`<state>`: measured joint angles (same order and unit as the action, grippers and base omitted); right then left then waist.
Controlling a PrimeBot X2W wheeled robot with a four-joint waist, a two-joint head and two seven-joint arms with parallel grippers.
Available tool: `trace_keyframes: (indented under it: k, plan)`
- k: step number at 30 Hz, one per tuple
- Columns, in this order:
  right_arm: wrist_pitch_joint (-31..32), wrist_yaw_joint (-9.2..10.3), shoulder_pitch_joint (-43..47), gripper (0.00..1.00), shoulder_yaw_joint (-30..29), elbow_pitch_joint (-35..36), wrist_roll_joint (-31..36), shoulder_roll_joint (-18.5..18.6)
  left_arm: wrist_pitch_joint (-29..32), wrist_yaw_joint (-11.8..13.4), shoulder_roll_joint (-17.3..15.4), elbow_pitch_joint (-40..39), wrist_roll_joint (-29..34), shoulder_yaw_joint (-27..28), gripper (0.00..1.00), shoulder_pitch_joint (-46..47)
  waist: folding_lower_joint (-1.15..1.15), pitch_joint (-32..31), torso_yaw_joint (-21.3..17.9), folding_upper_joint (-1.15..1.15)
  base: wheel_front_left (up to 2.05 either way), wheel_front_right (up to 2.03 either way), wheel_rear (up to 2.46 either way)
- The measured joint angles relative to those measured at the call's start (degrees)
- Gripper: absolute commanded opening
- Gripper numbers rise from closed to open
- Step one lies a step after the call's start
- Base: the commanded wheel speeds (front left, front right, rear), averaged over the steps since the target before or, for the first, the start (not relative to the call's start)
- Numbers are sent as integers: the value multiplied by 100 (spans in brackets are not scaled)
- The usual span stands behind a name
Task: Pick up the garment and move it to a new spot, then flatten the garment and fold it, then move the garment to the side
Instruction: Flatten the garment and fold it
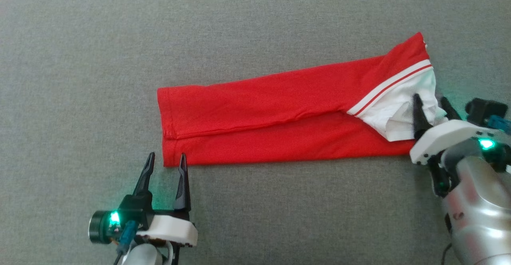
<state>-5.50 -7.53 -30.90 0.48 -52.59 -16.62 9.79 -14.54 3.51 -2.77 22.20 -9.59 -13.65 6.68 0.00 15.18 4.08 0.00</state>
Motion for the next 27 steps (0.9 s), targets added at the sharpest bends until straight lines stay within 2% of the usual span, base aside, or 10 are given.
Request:
trace_keyframes:
  k: [1, 2, 3, 6, 8, 12, 19, 21, 24, 27]
  plan:
    - [26, 0, -21, 100, 142, -4, -155, 4, 0, 0, 0, 12, 0, 0, 100, 1, 0, 0, 6, 0, 0, 0, 0]
    - [46, 1, -17, 82, 259, -2, -324, 9, 0, 0, 0, 12, -1, 3, 100, 2, 0, -5, 1, 0, 0, 0, 0]
    - [46, 1, -10, 0, 401, 7, -465, 21, 0, 0, 0, 13, -1, 9, 100, 2, 0, -16, -11, 0, 0, 0, 0]
    - [32, 0, 85, 0, 743, 42, -879, 101, 0, 0, 0, 33, 0, 26, 100, 2, 0, -75, -75, 0, 0, 0, 0]
    - [-218, -1, 217, 0, 835, 55, -1078, 133, 0, -7, 0, 87, 0, 54, 100, -1, 0, -124, -145, 0, 0, 0, 0]
    - [-755, -1, 589, 0, 635, -15, -1363, 222, 0, -58, 0, 134, 0, 58, 100, -5, 0, -270, -293, 0, 0, 0, 0]
    - [-869, -1, 1098, 0, 269, 118, -1404, 545, 0, -119, 0, 147, -46, 48, 100, -97, -1, -500, -546, 0, 0, 0, 0]
    - [-869, -1, 1222, 0, 237, 569, -1350, 510, 0, -127, 1, 151, -52, 30, 100, -159, -1, -523, -628, 0, 0, 0, 0]
    - [-872, -1, 1239, 0, 363, 1605, -1158, 352, 0, -134, 0, 148, -52, -36, 100, -155, -1, -461, -666, 0, 0, 0, 0]
    - [-878, -1, 1217, 0, 985, 2450, -1056, 92, 0, -154, 2, 157, -53, -164, 100, -88, 0, -407, -584, 0, 0, 0, 0]
